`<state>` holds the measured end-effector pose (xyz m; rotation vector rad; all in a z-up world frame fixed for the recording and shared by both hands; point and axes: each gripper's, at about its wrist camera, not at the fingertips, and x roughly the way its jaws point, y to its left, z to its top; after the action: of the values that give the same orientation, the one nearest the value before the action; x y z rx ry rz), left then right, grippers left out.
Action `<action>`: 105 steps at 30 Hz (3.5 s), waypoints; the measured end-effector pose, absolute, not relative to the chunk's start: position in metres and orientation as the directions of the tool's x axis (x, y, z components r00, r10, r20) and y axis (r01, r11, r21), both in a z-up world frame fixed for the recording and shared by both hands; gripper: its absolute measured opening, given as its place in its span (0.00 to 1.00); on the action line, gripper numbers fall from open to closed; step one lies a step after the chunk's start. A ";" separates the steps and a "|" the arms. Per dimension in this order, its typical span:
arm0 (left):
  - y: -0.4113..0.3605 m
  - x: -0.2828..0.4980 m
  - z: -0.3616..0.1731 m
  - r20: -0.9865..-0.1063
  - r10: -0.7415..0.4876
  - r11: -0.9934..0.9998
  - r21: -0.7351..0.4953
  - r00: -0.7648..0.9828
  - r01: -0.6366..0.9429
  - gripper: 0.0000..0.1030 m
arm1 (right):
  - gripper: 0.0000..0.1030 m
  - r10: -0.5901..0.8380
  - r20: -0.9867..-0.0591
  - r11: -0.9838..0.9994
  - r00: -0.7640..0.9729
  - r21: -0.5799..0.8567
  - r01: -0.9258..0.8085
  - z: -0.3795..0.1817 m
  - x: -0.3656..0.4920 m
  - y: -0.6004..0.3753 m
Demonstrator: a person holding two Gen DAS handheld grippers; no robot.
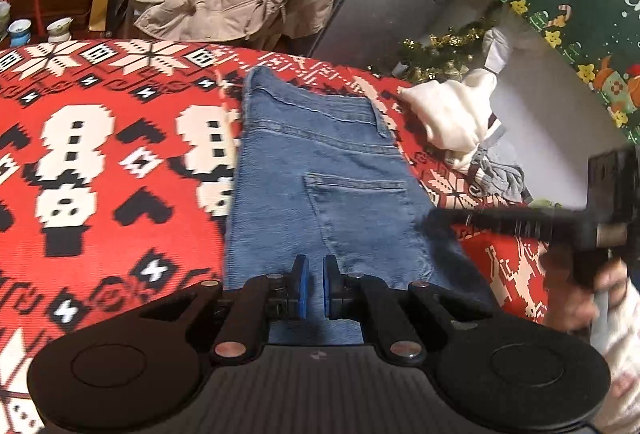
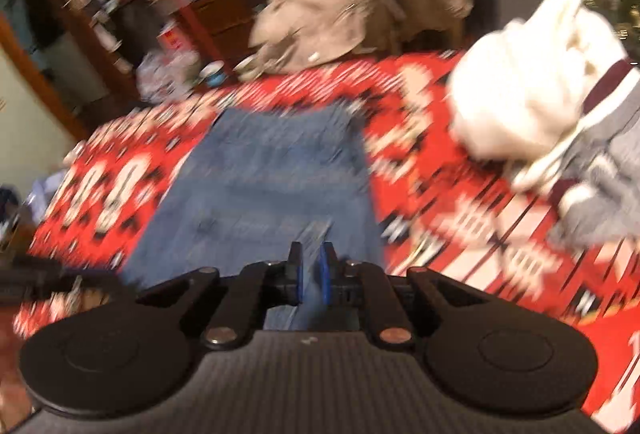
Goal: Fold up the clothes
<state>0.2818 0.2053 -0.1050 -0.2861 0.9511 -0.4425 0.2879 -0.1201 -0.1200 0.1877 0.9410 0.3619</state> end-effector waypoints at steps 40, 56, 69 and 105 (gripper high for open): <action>0.239 0.193 -0.113 -0.702 -0.500 0.862 -0.461 0.508 0.212 0.05 | 0.10 0.405 -0.691 0.903 0.599 0.405 -0.143 -0.131 0.171 -0.181; 0.245 0.180 -0.142 -0.721 -0.519 0.847 -0.505 0.459 0.163 0.03 | 0.00 0.460 -0.716 0.883 0.526 0.433 -0.182 -0.157 0.168 -0.158; 0.177 0.221 -0.123 -0.674 -0.551 0.826 -0.526 0.492 0.203 0.05 | 0.11 0.558 -0.659 0.825 0.504 0.508 -0.250 -0.148 0.191 -0.092; 0.323 0.122 -0.133 -0.648 -0.474 0.809 -0.588 0.596 0.004 0.45 | 0.29 0.478 -0.701 0.850 0.529 0.520 -0.079 -0.167 0.153 -0.191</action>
<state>0.1216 0.3229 -0.1330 -0.5798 0.8993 -0.2957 0.1534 -0.1906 -0.1672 0.4609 0.9624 0.3471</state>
